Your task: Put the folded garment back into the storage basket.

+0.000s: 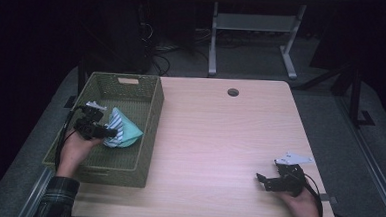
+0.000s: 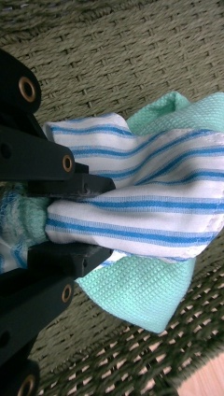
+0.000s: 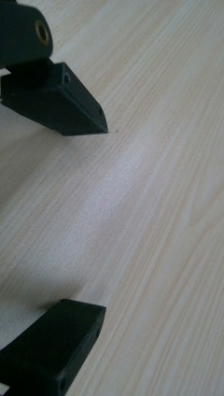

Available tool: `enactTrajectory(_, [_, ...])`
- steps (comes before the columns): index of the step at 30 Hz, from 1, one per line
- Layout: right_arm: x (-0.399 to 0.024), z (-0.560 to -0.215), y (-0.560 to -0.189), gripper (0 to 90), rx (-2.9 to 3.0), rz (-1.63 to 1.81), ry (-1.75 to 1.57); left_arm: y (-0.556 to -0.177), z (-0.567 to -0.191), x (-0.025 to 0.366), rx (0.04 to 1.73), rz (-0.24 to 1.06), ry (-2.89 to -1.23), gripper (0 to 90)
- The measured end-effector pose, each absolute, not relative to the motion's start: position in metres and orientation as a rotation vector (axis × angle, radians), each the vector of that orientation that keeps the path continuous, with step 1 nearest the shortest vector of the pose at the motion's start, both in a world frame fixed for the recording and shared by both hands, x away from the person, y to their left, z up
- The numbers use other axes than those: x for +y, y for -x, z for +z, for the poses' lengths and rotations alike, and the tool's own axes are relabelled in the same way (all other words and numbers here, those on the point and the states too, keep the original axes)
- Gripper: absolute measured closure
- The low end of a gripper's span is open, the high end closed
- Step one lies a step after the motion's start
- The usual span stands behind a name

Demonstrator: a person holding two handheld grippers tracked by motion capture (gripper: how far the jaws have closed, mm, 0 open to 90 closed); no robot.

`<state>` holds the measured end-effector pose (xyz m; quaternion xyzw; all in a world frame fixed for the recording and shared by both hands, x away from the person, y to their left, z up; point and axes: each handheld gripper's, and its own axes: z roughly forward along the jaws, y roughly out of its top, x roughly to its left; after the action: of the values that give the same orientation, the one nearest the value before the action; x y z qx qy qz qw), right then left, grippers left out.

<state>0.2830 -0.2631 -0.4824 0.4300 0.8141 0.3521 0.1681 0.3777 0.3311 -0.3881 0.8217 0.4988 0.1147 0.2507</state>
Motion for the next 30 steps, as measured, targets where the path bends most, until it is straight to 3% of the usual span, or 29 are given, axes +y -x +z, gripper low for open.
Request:
enactTrajectory(19, [-0.263,-0.482,-0.283,10.4,2.315,1.002,-1.223,-0.382,-0.409,0.325,1.385,0.292,-2.361,66.1])
enactTrajectory(23, [-0.263,-0.482,-0.283,10.4,2.315,1.002,-1.222,-0.384,-0.412,0.325,1.394,0.295,-2.383,59.6])
enactTrajectory(30, [-0.263,-0.482,-0.283,10.4,2.315,1.002,-1.223,-0.387,-0.416,0.326,1.418,0.291,-2.398,36.6])
